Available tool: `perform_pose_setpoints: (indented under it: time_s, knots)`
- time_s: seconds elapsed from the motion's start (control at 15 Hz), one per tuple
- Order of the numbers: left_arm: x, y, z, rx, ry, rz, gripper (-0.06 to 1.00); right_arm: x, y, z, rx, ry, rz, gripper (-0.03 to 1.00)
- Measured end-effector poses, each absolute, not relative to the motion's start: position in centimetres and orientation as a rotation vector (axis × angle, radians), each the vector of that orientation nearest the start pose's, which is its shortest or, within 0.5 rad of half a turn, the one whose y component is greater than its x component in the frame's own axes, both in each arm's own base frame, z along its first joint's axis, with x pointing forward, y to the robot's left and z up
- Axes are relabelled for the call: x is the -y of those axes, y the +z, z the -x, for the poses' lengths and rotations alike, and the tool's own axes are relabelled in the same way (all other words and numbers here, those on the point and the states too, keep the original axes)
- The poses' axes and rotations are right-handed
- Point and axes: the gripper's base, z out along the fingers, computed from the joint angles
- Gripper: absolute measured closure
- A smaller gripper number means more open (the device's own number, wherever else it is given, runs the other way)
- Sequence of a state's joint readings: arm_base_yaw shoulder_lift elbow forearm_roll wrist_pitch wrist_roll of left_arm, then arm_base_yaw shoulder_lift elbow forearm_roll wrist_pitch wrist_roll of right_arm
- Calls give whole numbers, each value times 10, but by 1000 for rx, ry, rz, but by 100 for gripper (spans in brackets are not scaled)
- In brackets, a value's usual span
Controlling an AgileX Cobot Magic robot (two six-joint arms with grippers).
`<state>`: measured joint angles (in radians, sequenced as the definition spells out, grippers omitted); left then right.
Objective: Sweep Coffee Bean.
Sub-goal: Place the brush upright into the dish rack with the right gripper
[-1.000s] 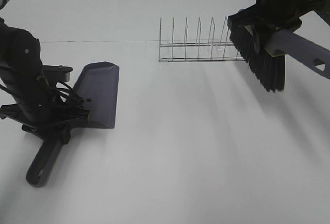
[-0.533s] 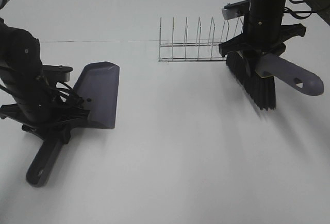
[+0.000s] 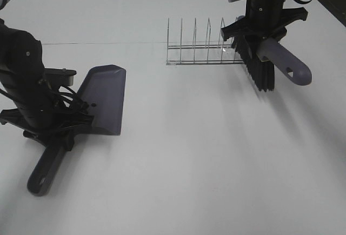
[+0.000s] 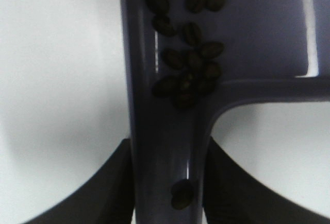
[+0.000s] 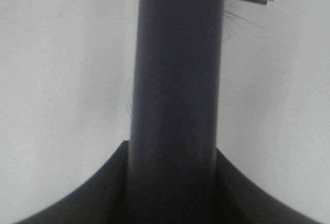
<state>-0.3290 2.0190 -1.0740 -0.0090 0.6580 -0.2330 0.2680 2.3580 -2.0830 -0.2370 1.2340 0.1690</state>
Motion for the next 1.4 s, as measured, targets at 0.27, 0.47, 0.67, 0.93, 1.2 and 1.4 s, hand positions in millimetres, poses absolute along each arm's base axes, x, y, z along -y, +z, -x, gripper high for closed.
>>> perform_pose_setpoints:
  time_s: [0.27, 0.47, 0.67, 0.93, 1.2, 1.4]
  knots:
    - [111, 95, -324, -3086, -32, -145, 59, -108, 176, -493, -2900, -279, 212, 67]
    - [111, 95, -324, -3085, -32, -150, 59, -100, 167, -500, -2914, -225, 164, 67]
    - [111, 95, -324, -3085, -32, -153, 59, -97, 167, -503, -2896, -175, 138, 67]
    - [111, 95, -324, -3085, -32, -156, 59, -97, 167, -504, -2879, -167, 96, 67]
    - [111, 95, -324, -3085, -32, -156, 59, -95, 167, -505, -2873, -182, 80, 38]
    - [111, 95, -324, -3085, -32, -156, 59, -94, 168, -506, -2863, -177, 75, 28]
